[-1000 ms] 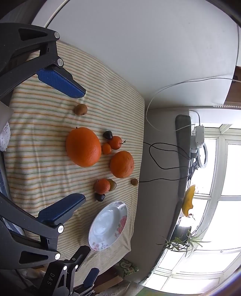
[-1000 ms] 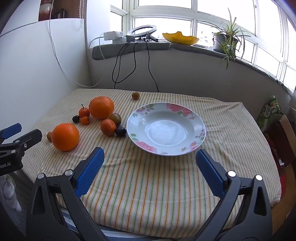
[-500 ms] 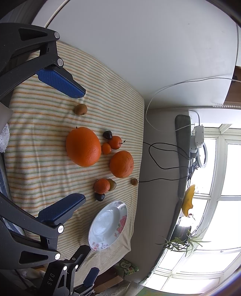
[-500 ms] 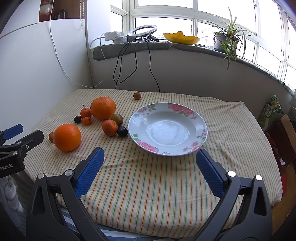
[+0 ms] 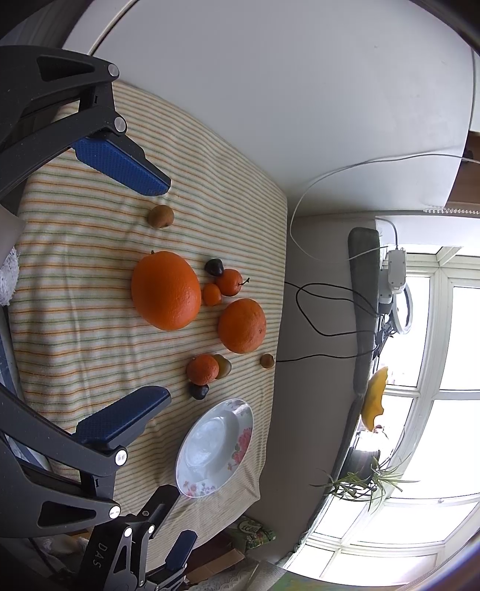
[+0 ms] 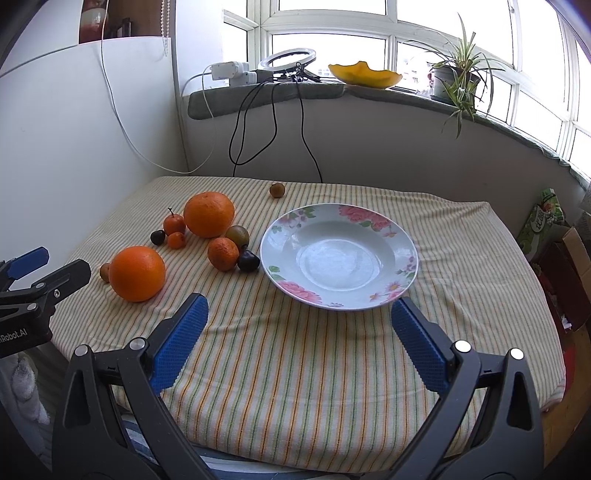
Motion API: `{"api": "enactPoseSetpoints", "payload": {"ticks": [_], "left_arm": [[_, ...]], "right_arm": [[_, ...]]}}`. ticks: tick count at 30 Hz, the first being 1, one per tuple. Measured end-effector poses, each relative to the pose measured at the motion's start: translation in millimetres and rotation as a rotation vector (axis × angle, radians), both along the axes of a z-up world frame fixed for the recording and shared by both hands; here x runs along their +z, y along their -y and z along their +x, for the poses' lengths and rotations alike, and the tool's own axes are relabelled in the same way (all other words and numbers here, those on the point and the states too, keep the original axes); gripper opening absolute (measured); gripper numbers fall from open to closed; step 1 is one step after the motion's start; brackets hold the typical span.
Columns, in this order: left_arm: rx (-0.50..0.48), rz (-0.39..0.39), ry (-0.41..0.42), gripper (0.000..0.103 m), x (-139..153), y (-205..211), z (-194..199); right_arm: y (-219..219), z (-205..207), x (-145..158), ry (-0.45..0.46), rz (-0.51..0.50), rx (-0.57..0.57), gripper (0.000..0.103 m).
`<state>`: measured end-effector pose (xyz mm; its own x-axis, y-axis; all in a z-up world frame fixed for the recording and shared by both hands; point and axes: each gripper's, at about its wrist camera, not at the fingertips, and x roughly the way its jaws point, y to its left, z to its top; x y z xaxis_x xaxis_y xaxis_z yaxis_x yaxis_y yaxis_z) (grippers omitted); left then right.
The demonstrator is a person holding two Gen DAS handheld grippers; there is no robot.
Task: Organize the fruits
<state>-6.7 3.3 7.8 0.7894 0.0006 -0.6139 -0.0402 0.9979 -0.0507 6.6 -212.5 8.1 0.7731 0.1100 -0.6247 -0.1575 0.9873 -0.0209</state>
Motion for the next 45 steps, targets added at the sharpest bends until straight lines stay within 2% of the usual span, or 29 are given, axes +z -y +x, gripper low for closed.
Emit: {"api": "enactPoseSetpoints", "payload": {"ticks": [33,45], "left_arm": [[-0.003,-0.009,-0.002,0.102,-0.7,-2.1,1.5],[0.012,-0.026,-0.034,0.102,-13.0,-14.7,8.6]], "right_arm": [[-4.5,2.3,-2.8,-0.008,0.002,0.026,0.102],[-9.6,8.9,-6.5,-0.013,0.008,0.055,0.102]]}}
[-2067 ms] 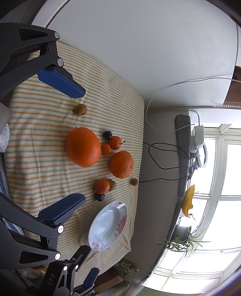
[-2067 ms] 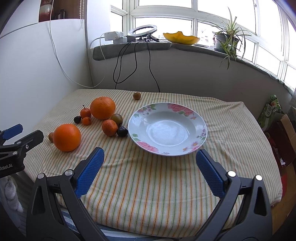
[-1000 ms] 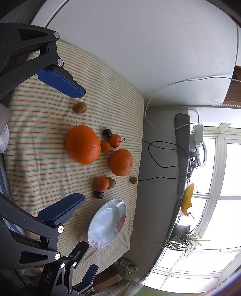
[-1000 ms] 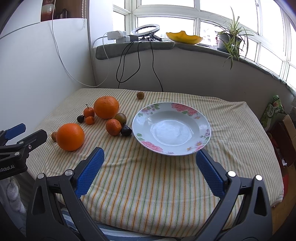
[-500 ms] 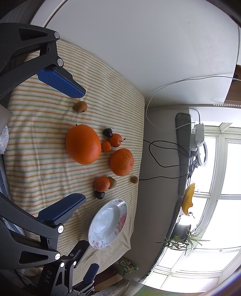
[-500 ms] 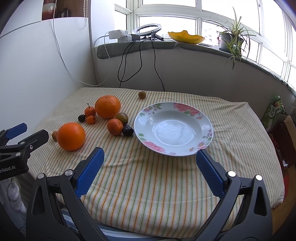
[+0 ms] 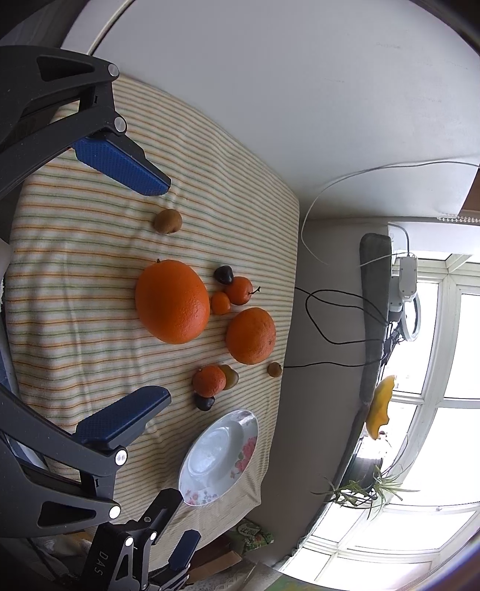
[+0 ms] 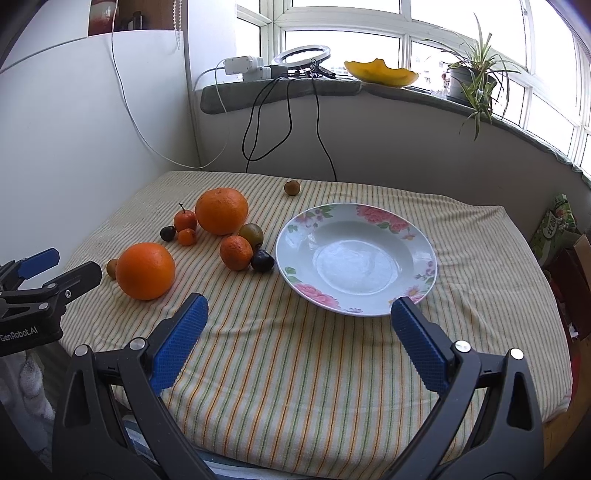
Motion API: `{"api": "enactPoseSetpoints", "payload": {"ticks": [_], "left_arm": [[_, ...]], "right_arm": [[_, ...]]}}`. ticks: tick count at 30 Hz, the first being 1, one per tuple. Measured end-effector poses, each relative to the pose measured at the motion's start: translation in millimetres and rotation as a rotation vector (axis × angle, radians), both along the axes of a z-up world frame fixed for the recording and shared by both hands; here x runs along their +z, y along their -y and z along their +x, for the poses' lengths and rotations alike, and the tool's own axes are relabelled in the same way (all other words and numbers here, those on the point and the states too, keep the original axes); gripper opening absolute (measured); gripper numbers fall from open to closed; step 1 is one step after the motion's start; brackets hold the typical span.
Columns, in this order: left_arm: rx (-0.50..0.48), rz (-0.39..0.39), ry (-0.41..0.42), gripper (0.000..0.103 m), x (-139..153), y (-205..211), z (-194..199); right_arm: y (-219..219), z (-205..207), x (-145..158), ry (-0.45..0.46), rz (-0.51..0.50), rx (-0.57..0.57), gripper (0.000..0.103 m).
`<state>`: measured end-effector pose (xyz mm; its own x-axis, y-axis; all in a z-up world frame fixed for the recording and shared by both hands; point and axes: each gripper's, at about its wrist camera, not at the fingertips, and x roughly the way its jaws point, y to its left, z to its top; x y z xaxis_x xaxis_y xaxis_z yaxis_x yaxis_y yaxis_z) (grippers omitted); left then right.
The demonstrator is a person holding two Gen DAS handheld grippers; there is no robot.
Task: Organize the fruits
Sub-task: 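Move the right tool to the large orange and close its fingers on it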
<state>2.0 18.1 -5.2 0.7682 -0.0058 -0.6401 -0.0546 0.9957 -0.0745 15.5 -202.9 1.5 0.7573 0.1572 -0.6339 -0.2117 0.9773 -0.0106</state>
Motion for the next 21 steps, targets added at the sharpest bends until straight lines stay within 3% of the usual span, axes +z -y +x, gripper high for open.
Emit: {"api": "enactPoseSetpoints", "payload": {"ticks": [6,10,16,21], "left_arm": [[0.021,-0.002,-0.021,0.101,-11.8,-15.3,2.2],[0.025,-0.015,-0.041,0.094,-20.4,-26.3,3.2],[-0.007,-0.094,-0.068,0.083,-32.4,-35.9,1.9],[-0.046,-0.137,-0.095,0.083,-41.4,-31.9,3.6]], "right_arm": [[-4.5,7.3,-1.3,0.012,0.009,0.043,0.102],[-11.4,12.9,-0.8,0.003,0.029,0.093,0.101],[-31.2,22.8,-2.4,-0.042,0.057,0.194,0.101],[-50.5,35.6,-6.6,-0.092,0.069,0.275,0.101]]}}
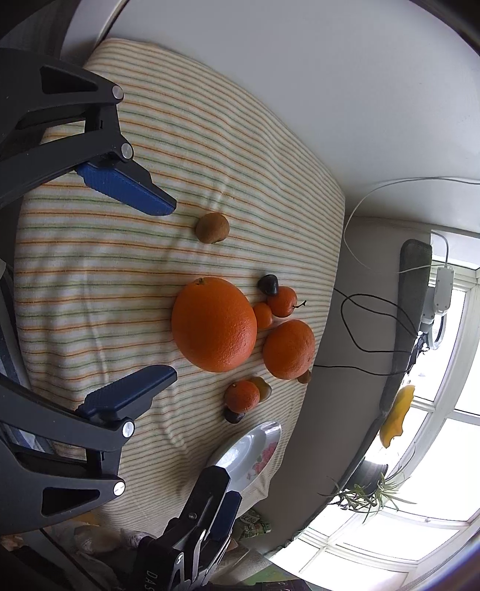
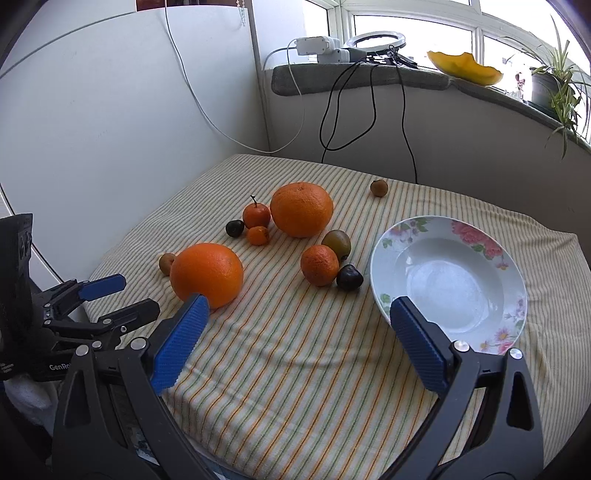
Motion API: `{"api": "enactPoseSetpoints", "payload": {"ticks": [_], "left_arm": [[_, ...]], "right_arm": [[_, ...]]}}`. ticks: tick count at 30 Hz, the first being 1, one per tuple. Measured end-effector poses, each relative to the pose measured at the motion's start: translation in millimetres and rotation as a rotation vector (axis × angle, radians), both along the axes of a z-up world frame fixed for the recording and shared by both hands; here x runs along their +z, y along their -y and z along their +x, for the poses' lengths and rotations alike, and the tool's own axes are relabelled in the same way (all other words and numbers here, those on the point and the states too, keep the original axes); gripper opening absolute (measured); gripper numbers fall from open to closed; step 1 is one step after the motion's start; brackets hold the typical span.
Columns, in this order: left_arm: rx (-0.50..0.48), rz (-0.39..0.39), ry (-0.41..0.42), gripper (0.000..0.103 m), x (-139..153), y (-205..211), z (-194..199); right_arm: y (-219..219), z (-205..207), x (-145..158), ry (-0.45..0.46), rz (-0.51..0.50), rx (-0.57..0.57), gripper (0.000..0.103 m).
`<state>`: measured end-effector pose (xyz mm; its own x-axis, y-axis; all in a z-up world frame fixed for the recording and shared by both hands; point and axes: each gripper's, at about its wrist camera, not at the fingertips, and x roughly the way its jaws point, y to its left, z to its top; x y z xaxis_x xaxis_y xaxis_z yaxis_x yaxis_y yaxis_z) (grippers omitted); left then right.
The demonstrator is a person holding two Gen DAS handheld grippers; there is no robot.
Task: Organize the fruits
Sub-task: 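Move the right tool to the large orange and close its fingers on it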
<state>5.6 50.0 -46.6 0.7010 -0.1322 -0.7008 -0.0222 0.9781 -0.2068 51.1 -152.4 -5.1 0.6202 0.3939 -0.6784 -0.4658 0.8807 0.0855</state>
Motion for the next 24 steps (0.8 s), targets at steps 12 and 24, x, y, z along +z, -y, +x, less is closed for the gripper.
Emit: {"api": "enactPoseSetpoints", "payload": {"ticks": [12,24], "left_arm": [[-0.016,-0.089,-0.023,0.084,-14.0,-2.4,11.3],[0.000,-0.174,-0.025,0.083,-24.7,-11.9,17.2]], "right_arm": [[-52.8,36.0,-15.2,-0.154,0.045,0.193,0.101],[-76.9,62.7,-39.4,-0.301,0.099,0.281,0.096]]}}
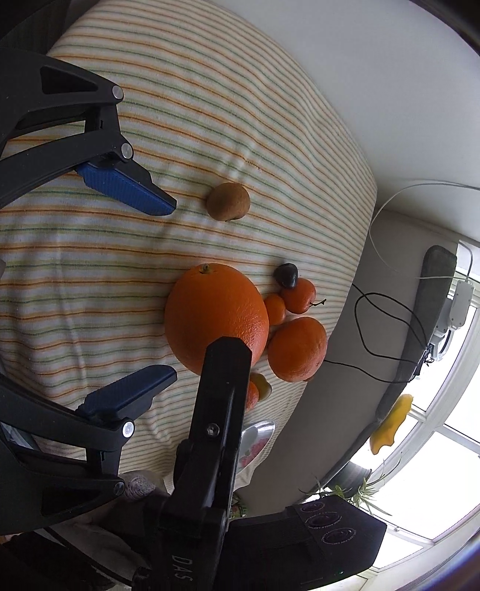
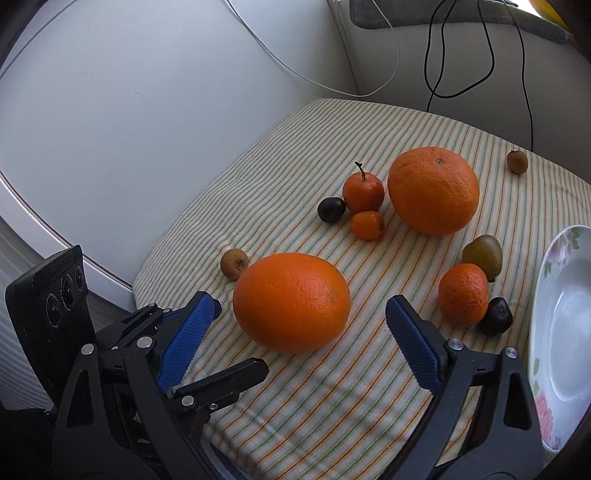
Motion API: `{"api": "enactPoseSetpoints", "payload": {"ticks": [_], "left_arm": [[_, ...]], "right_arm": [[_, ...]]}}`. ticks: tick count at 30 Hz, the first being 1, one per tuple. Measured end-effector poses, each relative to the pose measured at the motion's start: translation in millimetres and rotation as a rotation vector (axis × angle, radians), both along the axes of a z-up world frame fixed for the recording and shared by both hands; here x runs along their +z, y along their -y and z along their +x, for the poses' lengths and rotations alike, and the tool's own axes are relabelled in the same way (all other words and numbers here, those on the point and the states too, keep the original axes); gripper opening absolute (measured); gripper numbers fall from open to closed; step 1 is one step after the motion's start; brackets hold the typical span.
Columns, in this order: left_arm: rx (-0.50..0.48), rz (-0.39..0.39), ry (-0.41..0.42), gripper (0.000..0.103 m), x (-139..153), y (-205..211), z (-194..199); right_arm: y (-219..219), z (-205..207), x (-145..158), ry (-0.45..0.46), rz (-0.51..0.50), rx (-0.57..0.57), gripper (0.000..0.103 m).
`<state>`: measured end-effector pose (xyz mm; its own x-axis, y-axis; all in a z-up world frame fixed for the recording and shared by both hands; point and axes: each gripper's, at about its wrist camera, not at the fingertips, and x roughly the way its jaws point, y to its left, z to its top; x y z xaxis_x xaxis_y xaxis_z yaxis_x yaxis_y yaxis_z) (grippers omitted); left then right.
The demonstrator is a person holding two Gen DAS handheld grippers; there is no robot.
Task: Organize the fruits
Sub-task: 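Move the right tool to the large orange and close its fingers on it, then lift the large orange with the right tool and carry it over the plate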
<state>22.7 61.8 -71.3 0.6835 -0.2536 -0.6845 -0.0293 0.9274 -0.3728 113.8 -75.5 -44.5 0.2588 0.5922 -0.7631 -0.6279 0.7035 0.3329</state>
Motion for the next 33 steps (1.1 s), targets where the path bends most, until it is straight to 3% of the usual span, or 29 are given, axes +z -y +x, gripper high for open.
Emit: {"api": "enactPoseSetpoints", "payload": {"ticks": [12,19,33], "left_arm": [[-0.024,-0.026,0.014,0.067,-0.9,2.6,6.7],[-0.042,-0.027,0.017,0.066,-1.0,4.8,10.5],[-0.063,-0.007,0.021,0.063,2.0,13.9,15.6]], "right_arm": [[-11.5,11.7,-13.9,-0.077,0.009,0.038,0.088],[-19.8,16.4,-17.8,-0.088,-0.013,0.055,0.080],[-25.7,14.9,-16.0,-0.074,-0.016,0.052,0.079]]}}
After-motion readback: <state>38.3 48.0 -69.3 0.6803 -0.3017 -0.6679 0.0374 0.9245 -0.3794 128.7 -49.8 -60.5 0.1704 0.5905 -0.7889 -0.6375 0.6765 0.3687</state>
